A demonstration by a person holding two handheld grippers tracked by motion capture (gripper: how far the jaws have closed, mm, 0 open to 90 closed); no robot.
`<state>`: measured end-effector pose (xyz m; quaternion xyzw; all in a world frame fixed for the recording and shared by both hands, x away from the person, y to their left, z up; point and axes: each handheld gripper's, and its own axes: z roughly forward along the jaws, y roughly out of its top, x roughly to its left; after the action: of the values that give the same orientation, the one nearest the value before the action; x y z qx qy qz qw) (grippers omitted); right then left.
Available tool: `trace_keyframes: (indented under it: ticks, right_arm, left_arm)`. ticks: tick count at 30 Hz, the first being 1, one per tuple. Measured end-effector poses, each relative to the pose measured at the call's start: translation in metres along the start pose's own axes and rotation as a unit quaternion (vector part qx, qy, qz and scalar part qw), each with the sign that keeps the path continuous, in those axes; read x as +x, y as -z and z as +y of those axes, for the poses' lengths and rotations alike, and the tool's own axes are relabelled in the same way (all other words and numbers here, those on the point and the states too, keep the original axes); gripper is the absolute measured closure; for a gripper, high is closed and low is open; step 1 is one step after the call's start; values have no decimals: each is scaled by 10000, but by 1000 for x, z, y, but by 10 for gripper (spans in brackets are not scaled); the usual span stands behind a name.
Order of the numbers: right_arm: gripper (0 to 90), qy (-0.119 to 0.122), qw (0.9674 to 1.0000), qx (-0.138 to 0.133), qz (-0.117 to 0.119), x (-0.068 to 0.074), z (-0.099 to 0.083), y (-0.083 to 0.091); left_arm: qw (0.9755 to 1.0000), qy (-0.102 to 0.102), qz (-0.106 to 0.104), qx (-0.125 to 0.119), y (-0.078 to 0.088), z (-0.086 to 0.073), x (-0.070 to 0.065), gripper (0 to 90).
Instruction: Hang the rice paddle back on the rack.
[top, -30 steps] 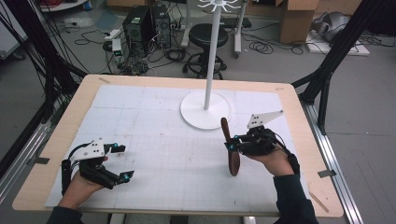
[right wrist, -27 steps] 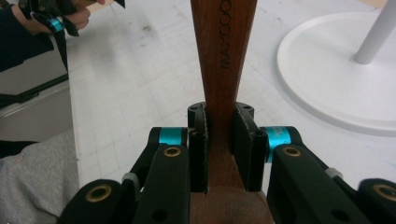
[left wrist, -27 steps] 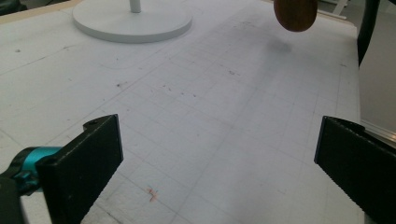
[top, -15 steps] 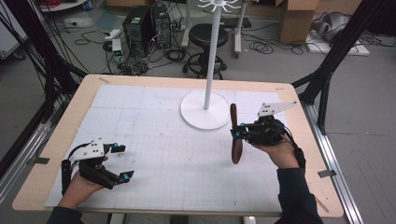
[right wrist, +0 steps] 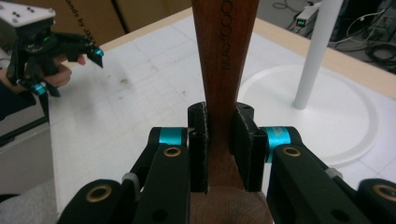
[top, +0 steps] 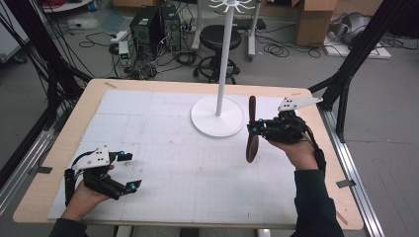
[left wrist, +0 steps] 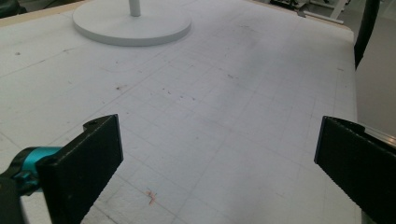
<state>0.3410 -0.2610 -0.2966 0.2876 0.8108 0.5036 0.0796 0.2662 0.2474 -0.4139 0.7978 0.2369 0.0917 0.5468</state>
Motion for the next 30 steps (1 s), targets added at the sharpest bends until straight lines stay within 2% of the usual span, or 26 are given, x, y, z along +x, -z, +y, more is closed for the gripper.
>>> trace_keyframes:
  ticks: [5, 6, 7, 11, 17, 30]
  right_arm:
    - [775, -2, 9999, -90, -51, 0, 10, 2]
    - [775, -63, 10000, -49, -48, 0, 13, 2]
    - [775, -14, 9999, -85, -64, -1, 15, 2]
    - [775, -81, 9997, -192, -129, -3, 23, 4]
    - [775, -48, 9994, -254, -210, -4, 38, 7]
    - [775, 46, 9986, -388, -361, -3, 81, 9]
  left_arm:
    - [10000, -7, 5, 6, 0, 0, 0, 17]
    - [10000, -8, 10, 7, 0, 0, 0, 17]
    - [10000, -5, 13, 7, 0, 0, 0, 17]
    - [10000, -5, 8, 4, 0, 0, 0, 17]
    - [10000, 3, -2, 0, 1, 0, 1, 17]
    - [10000, 32, -34, -36, 2, 1, 1, 17]
